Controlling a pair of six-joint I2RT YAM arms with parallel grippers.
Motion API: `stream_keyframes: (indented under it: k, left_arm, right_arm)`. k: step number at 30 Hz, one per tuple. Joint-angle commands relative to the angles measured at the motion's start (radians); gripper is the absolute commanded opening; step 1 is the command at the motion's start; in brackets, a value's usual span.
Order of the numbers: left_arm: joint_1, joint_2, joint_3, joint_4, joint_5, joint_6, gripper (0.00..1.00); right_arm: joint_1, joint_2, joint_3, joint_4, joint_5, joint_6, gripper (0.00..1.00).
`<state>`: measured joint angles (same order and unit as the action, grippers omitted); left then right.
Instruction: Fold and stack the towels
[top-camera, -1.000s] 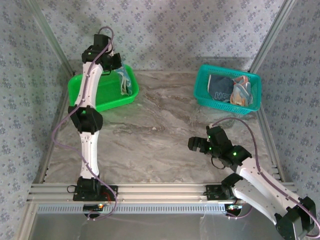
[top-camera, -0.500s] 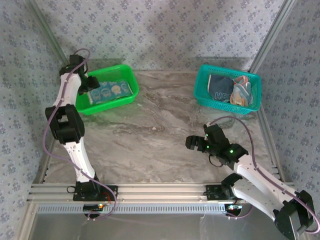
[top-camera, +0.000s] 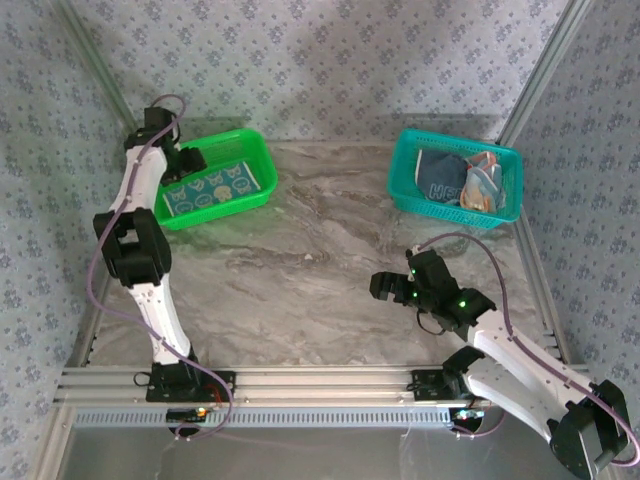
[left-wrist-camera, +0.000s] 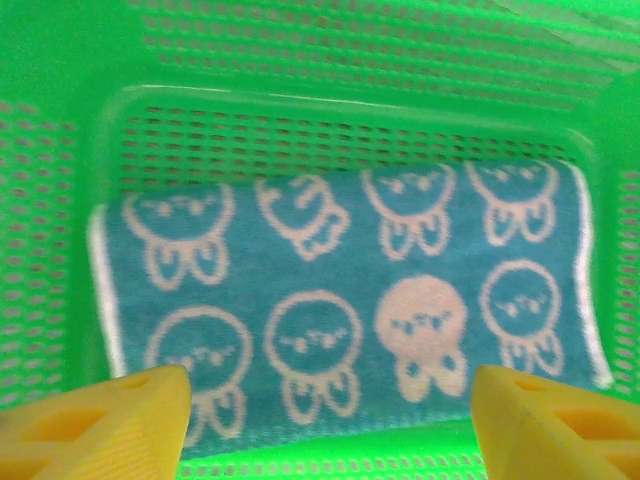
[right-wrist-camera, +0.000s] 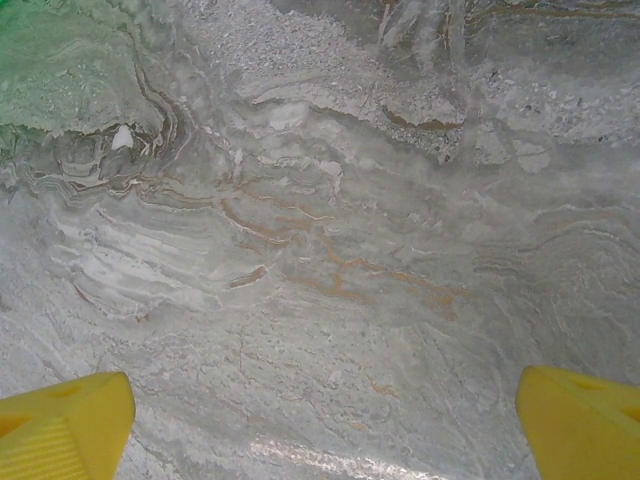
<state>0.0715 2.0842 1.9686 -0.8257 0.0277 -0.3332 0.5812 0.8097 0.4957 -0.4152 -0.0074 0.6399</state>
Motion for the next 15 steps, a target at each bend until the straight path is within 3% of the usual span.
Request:
stream_keyframes:
  k: [1, 8, 15]
  left_arm:
    - [-0.041, 0.002, 0.031, 0.026, 0.059, -0.023, 0.75]
    - [-0.148, -0.166, -0.124, 0.119, 0.080, -0.075, 0.89]
    - [-0.295, -0.457, -0.459, 0.287, 0.047, -0.162, 0.93]
  right_arm:
    - [0.004, -0.007, 0.018, -0.023, 0.017, 0.009, 1.00]
    - [-0.031, 0.015, 0.090, -0.080, 0.065, -0.049, 1.00]
    - [-0.194, 0.087, 0.188, -0.018, 0.083, -0.102, 1.00]
